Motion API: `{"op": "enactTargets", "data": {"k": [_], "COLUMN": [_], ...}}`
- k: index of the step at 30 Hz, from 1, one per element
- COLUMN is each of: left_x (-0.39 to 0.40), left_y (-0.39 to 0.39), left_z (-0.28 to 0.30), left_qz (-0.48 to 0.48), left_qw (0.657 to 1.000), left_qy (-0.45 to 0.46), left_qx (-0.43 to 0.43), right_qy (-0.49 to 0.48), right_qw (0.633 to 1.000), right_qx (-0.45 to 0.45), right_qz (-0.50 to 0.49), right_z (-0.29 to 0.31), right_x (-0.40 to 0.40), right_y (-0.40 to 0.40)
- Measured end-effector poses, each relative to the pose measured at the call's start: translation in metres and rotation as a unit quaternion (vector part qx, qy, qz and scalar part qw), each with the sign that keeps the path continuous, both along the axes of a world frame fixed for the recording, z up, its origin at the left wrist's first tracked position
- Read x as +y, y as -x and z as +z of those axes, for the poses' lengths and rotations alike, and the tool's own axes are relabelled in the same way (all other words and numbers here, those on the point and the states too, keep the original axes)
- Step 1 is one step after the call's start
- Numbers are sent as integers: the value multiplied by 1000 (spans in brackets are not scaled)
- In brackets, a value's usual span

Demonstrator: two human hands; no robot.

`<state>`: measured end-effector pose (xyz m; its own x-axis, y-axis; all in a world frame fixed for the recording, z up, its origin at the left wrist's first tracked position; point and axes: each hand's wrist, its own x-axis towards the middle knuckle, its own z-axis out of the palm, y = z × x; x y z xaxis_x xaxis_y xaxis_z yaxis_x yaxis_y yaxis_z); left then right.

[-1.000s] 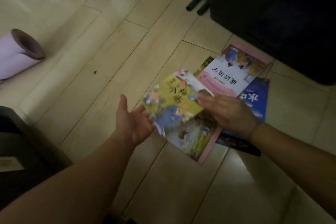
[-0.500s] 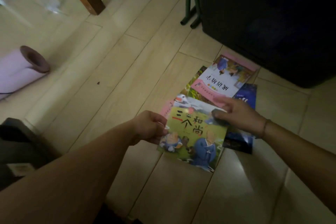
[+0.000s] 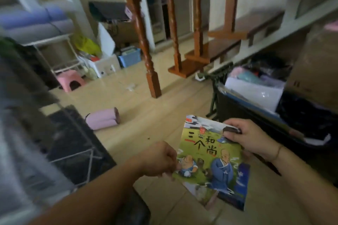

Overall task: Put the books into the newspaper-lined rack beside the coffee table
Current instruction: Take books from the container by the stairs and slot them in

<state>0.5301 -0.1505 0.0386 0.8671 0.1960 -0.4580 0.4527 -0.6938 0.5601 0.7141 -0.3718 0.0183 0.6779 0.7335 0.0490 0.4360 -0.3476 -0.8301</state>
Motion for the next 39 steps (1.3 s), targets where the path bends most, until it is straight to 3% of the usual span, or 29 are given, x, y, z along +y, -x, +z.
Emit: {"op": "enactTargets", "data": {"k": [2,7,13,16,18,21,24,27,30,39], "left_x": [-4,11,61,95,118,153,186,206,219,214], "left_y": [41,164,308,365,390,405,404,398,399,405], "left_z": [40,115,154,170,178,188,197,198,188,151], "left_qz": [-11,4,154,240,313,408,451,459,459,380], "left_qw": [997,981,932,890,843,761,730,731,750,747], "left_qy": [-60,-82,-109,-157,-186,-154,-157,-162,-231,-440], "left_qx": [-52,-176,-309,-355,-397,-480,-488,-478,-416,-323], "right_qy": [-6,-54,-78,-92,-130,-188,-224,-225,-219,-194], "right_qw": [999,988,964,942,921,891,882,883,885,868], "right_qx": [-27,-116,-172,-211,-258,-333,-364,-374,-376,-422], "right_qz": [38,87,190,246,260,243,201,173,165,174], "right_z": [50,145,225,257,277,303,324,327,310,271], "right_x": [7,46,125,173,212,277,335,375,398,407], "right_y": [34,128,225,285,317,351,372,384,386,366]}}
